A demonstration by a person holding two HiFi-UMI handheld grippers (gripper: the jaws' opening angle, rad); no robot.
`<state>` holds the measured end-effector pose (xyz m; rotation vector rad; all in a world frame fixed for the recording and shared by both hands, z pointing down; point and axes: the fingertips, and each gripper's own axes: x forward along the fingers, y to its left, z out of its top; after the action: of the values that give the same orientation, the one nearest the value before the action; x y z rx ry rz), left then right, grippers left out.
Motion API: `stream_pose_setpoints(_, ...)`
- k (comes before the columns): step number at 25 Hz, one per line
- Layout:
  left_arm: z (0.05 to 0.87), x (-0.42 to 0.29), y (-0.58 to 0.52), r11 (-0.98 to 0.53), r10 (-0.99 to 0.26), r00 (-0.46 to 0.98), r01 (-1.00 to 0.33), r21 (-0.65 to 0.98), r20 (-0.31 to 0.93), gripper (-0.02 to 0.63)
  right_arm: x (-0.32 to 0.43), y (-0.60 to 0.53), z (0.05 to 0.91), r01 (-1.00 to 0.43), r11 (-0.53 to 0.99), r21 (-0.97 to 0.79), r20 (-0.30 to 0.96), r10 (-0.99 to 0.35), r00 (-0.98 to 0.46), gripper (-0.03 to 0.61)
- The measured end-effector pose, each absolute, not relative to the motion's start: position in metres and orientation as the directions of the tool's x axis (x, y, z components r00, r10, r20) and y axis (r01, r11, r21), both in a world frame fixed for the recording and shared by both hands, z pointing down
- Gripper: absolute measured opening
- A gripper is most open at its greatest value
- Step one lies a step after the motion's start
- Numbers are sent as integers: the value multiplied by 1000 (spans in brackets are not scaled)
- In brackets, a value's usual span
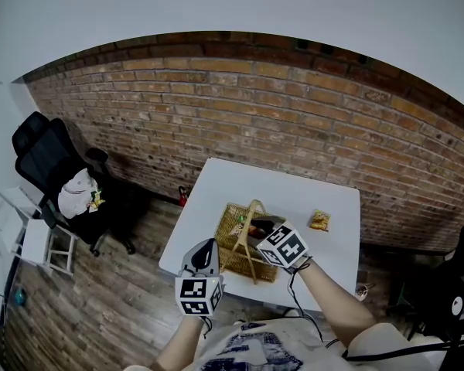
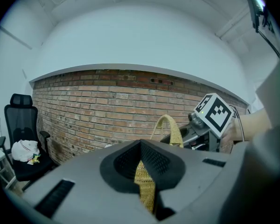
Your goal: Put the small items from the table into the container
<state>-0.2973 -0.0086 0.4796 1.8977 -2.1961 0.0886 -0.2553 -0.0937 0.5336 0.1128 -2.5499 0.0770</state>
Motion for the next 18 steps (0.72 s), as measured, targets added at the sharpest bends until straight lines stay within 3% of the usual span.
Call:
stream_pose_setpoints(14,457,-275,-3,63,-981,-52,-997,54,186,49,-187,-109,493,-372,928,-33,449,-318,-835,155)
stream_pose_setpoints(18,449,-264,0,37,-984,-30,-999,37,176,49,-157,-111,474,-488,873,-22,385,-443,-810,115)
